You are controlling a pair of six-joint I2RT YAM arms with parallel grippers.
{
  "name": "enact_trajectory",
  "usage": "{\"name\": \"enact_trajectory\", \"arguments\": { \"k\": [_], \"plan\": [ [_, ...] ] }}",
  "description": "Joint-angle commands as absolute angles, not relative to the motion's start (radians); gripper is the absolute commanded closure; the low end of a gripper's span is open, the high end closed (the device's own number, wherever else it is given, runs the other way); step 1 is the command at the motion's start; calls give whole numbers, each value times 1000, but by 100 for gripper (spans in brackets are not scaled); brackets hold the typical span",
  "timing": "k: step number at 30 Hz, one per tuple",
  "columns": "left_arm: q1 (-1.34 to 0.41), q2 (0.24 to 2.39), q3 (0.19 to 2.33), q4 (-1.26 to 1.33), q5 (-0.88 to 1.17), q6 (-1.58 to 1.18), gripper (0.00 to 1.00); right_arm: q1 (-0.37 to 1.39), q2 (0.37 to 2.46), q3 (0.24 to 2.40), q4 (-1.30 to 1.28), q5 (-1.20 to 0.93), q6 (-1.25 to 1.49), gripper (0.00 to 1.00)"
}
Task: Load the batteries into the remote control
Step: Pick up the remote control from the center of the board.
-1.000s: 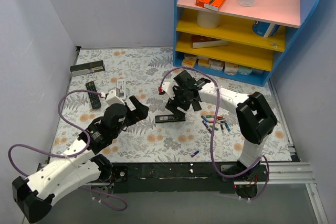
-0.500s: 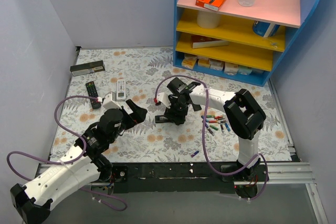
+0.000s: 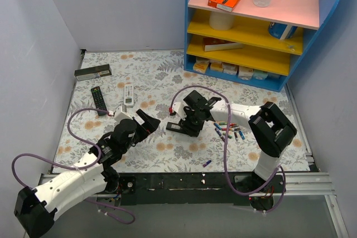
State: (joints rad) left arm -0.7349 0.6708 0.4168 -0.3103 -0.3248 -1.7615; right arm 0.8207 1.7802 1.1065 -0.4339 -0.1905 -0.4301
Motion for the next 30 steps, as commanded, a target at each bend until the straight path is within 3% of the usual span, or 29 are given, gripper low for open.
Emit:
{"name": "enact_trajectory", "arguments": {
  "k": [1, 7, 23, 30],
  "plan": [
    [-732, 698, 377, -174, -307, -1847, 2, 830, 1707, 1032, -368, -216, -286, 74],
    [-732, 811, 318, 53, -221, -1905, 2, 830, 1614, 928, -247, -224, -100, 82],
    [-732, 1181, 342, 308, -146, -1937, 2, 827, 1529, 769, 37, -376, 230, 83],
    [-732, 1307, 342, 368, -127, -1962, 13, 822, 1545, 744, 104, -419, 305, 83]
  ]
}}
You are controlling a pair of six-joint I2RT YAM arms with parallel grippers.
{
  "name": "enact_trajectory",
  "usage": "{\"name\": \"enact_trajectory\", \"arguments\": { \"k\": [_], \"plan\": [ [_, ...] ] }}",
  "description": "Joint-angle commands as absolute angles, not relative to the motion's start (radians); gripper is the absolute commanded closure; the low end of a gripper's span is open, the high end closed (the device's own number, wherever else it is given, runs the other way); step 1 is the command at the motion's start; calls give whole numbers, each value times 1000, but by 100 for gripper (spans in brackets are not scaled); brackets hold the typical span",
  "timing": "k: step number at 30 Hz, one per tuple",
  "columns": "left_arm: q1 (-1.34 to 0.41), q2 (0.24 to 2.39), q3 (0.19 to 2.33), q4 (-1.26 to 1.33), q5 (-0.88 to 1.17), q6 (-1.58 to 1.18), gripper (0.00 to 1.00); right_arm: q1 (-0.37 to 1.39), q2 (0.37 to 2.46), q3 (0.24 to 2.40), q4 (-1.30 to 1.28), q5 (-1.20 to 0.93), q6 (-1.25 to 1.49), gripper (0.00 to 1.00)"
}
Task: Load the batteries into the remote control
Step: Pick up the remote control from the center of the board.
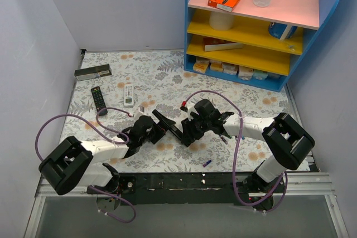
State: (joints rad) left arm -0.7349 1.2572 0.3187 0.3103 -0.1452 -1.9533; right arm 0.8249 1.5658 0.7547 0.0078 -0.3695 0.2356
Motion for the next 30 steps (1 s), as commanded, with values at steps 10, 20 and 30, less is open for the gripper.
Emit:
{"name": "enact_trajectory", "arguments": {
  "k": [10, 20, 30],
  "plan": [
    [-732, 1405, 396, 436, -54, -1931, 39, 818, 1546, 738, 127, -426, 339, 83],
    [-732, 1407, 410, 468, -37, -1890, 82, 816, 1531, 756, 111, -419, 338, 77],
    [-681, 1327, 396, 549, 29, -1775, 100, 816, 1441, 818, -58, -399, 250, 34]
  ]
}}
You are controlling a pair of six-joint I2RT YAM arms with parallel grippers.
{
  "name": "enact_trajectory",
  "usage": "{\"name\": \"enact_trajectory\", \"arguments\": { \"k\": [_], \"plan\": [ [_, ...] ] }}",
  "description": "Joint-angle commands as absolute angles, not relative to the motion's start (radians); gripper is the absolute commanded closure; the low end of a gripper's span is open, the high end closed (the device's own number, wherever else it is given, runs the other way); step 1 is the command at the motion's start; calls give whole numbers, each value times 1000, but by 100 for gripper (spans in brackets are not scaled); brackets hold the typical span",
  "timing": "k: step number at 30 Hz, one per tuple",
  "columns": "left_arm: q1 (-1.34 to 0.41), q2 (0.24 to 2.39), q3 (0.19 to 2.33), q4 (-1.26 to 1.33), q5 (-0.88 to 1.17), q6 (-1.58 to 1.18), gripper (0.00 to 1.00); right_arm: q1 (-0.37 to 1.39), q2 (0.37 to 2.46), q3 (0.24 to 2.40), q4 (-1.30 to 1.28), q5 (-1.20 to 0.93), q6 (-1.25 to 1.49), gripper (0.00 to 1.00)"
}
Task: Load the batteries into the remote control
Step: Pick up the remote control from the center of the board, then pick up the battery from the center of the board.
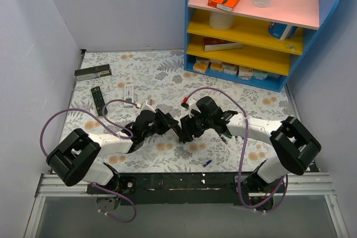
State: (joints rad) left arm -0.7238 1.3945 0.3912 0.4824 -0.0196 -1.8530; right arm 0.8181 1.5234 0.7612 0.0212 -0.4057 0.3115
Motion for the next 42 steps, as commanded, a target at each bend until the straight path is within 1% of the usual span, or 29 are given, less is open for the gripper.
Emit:
{"name": "enact_trajectory", "arguments": {
  "k": [1, 3, 5, 6, 8, 13, 16, 19, 24, 25, 27, 28, 33, 35, 36, 37, 42],
  "plan": [
    [-672, 1319, 390, 555, 44, -1763, 100, 816, 1424, 819, -92, -388, 233, 33],
    [-643, 1299, 388, 565, 105, -1721, 100, 815, 1382, 833, -142, -364, 218, 27],
    [-623, 1284, 387, 565, 146, -1697, 100, 816, 1355, 848, -234, -351, 187, 25],
    [-609, 1264, 387, 565, 173, -1687, 100, 815, 1345, 854, -265, -327, 183, 22],
    [-595, 1240, 382, 561, 204, -1648, 100, 813, 1319, 868, -358, -293, 170, 21],
    [-560, 1145, 382, 526, 282, -1560, 100, 807, 1240, 882, -520, -120, 179, 22],
    [-554, 1112, 390, 505, 310, -1523, 100, 807, 1209, 882, -618, -89, 166, 23],
    [-554, 1083, 410, 457, 331, -1482, 100, 807, 1198, 884, -712, -113, 164, 24],
    [-554, 1036, 405, 419, 310, -1473, 100, 808, 1209, 813, -764, -167, 242, 32],
    [-554, 1029, 403, 413, 304, -1474, 100, 808, 1215, 799, -759, -163, 292, 32],
    [-554, 1011, 400, 397, 285, -1479, 100, 811, 1215, 764, -743, -161, 353, 36],
    [-552, 1006, 400, 390, 278, -1479, 100, 811, 1212, 756, -724, -160, 406, 37],
    [-554, 976, 407, 321, 247, -1477, 100, 825, 1230, 732, -713, -137, 492, 39],
    [-554, 969, 407, 301, 245, -1476, 100, 833, 1238, 727, -692, -137, 526, 45],
    [-554, 968, 407, 293, 242, -1476, 99, 838, 1235, 724, -681, -138, 540, 46],
    [-554, 966, 407, 285, 244, -1474, 99, 842, 1235, 716, -670, -138, 551, 50],
    [-554, 951, 420, 219, 223, -1457, 100, 882, 1247, 673, -609, -138, 681, 51]
  ]
}}
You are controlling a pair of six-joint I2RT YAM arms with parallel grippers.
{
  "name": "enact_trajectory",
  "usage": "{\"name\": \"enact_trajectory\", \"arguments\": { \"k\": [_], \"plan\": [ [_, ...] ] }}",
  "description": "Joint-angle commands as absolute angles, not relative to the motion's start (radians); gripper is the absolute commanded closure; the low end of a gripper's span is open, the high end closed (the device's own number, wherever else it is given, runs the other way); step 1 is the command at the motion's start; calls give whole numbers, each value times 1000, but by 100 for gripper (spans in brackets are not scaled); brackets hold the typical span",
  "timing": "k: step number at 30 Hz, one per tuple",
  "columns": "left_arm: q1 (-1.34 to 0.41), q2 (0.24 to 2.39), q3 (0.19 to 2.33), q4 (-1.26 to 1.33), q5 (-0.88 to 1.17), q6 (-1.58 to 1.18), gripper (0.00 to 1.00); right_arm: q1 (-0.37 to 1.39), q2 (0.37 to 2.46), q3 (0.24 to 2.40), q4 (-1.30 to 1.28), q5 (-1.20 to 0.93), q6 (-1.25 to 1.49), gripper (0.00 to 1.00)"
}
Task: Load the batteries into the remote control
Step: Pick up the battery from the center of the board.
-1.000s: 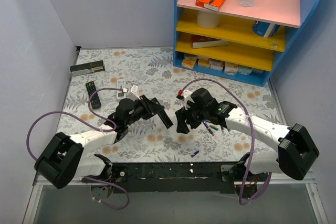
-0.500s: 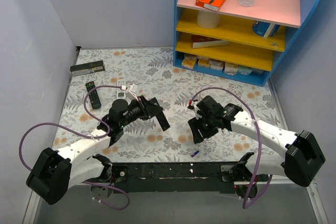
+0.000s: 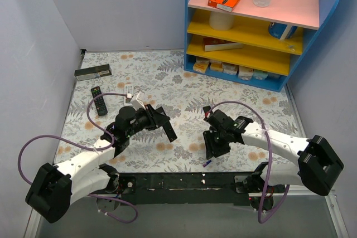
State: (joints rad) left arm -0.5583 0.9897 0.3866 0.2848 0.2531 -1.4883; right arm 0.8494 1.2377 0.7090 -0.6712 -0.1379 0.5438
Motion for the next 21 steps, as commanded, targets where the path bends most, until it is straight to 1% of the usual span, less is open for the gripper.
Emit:
{"name": "enact_trajectory", "arguments": {
  "k": [1, 4, 7, 11, 16, 21],
  "plan": [
    [-552, 947, 423, 207, 218, -1451, 100, 891, 1246, 669, -600, -137, 704, 52],
    [-554, 931, 428, 164, 196, -1430, 100, 931, 1247, 652, -568, -118, 805, 52],
    [-554, 913, 433, 121, 186, -1413, 100, 965, 1253, 656, -593, -63, 921, 54],
    [-554, 878, 431, 84, 178, -1388, 100, 1012, 1247, 670, -640, 58, 1055, 58],
    [-563, 827, 420, 51, 158, -1361, 100, 1031, 1272, 693, -725, 135, 1242, 60],
    [-600, 795, 410, 37, 135, -1345, 100, 1040, 1299, 713, -747, 184, 1325, 63]
  ]
}}
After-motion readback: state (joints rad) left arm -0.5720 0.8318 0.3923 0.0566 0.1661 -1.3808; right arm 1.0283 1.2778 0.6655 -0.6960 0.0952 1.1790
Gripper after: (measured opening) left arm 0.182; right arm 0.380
